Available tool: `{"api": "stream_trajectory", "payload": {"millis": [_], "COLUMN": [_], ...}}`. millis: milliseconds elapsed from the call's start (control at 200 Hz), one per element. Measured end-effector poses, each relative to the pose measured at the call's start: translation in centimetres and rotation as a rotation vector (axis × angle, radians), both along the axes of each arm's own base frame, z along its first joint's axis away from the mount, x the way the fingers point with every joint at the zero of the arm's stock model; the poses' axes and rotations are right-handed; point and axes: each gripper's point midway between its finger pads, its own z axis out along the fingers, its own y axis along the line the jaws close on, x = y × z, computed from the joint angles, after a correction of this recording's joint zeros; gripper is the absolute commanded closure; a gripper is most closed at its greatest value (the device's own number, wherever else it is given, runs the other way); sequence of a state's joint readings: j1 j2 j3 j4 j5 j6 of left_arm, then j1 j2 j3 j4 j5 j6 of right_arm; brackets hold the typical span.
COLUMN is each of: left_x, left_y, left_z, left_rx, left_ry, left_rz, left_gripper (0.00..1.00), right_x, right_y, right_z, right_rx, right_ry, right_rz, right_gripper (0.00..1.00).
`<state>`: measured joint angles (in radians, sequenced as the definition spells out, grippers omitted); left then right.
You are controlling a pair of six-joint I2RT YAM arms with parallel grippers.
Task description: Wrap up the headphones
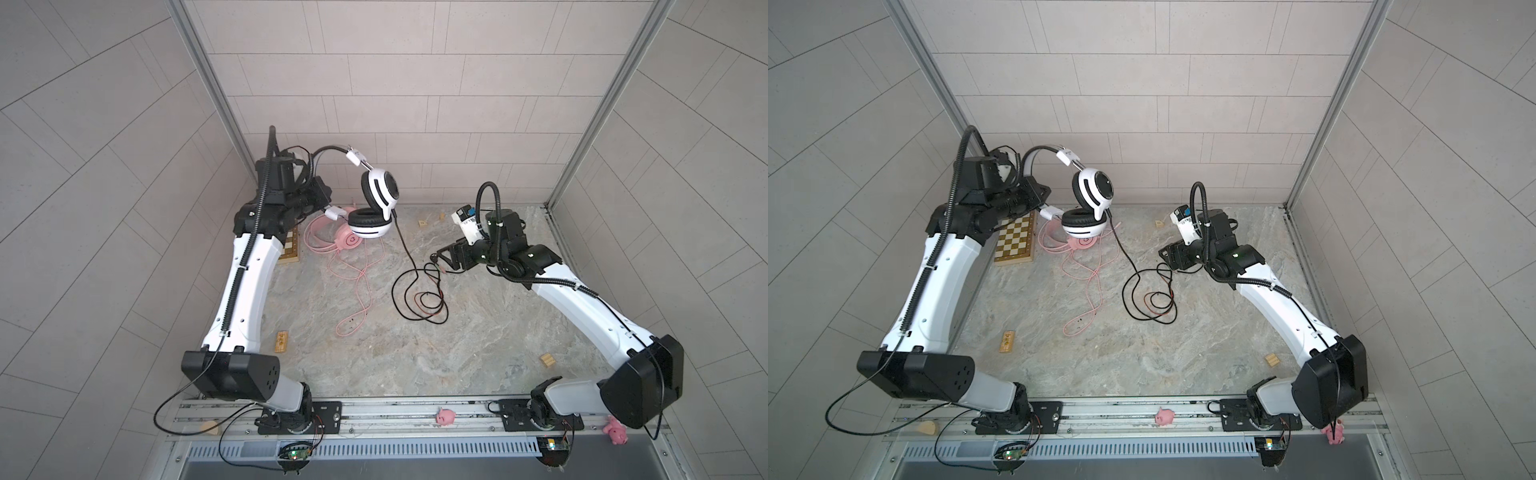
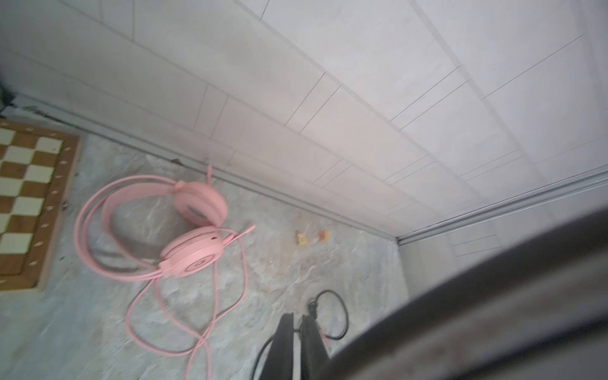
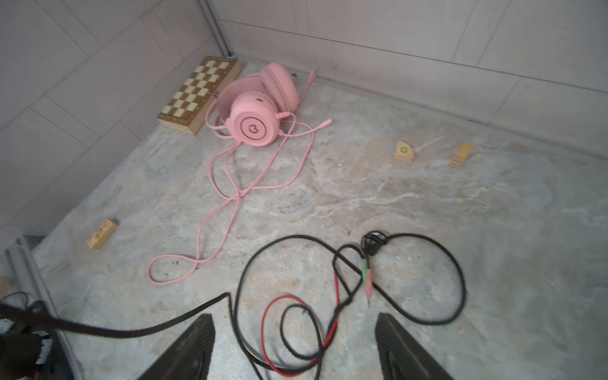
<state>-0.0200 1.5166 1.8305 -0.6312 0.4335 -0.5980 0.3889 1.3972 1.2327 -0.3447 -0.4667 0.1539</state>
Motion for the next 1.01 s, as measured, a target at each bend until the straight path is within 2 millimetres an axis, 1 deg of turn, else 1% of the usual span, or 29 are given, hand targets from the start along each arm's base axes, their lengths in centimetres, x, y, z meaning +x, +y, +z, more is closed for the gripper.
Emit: {"api": "stream_trajectory", "payload": {"millis": [45,100,145,210,325,400,480,615,741,896,1006], "left_x": [0.4,0.9,1.2,1.7,2.1,2.2,2.1,2.1,2.3,2.0,2.0], "left_y": [-0.3,-0.5,-0.8,-1.0,-1.5,-1.4,-1.4,-0.8,-0.2,1.2,2.0], "left_z": [1.3,2.5,3.0,3.2,2.4,1.9,1.2,-1.3,-2.7,-3.2,-2.6], "left_rx": [-0.045,-0.086,-0.111,-0.139,-0.162,-0.172,-0.192,-0.229,-0.255,-0.340,-0.401], "left_ry": [-0.021,-0.037,-0.042,-0.040,-0.014,-0.001,0.012,0.070,0.107,0.112,0.096], "left_rz": [-0.018,-0.039,-0.055,-0.070,-0.094,-0.099,-0.104,-0.090,-0.072,-0.036,-0.016], "left_gripper": [1.00,1.00,1.00,1.00,1.00,1.00,1.00,1.00,1.00,1.00,1.00], "right_x": [0.4,0.6,0.5,0.1,-1.3,-2.3,-2.8,-2.3,-2.4,-2.9,-3.1], "right_y": [0.9,1.9,2.5,3.7,6.2,7.3,7.7,8.4,8.9,9.4,10.5], "right_z": [-0.5,-1.9,-3.1,-5.0,-7.8,-9.3,-10.8,-13.1,-15.1,-17.0,-18.1], "right_rx": [0.026,0.046,0.049,0.037,0.032,0.042,0.047,0.047,0.079,0.116,0.129], "right_ry": [0.005,0.036,0.060,0.097,0.130,0.141,0.151,0.157,0.178,0.201,0.209], "right_rz": [0.021,0.042,0.056,0.082,0.141,0.164,0.167,0.158,0.147,0.138,0.152], "right_gripper": [0.13,0.12,0.12,0.12,0.12,0.12,0.12,0.12,0.14,0.20,0.25]}}
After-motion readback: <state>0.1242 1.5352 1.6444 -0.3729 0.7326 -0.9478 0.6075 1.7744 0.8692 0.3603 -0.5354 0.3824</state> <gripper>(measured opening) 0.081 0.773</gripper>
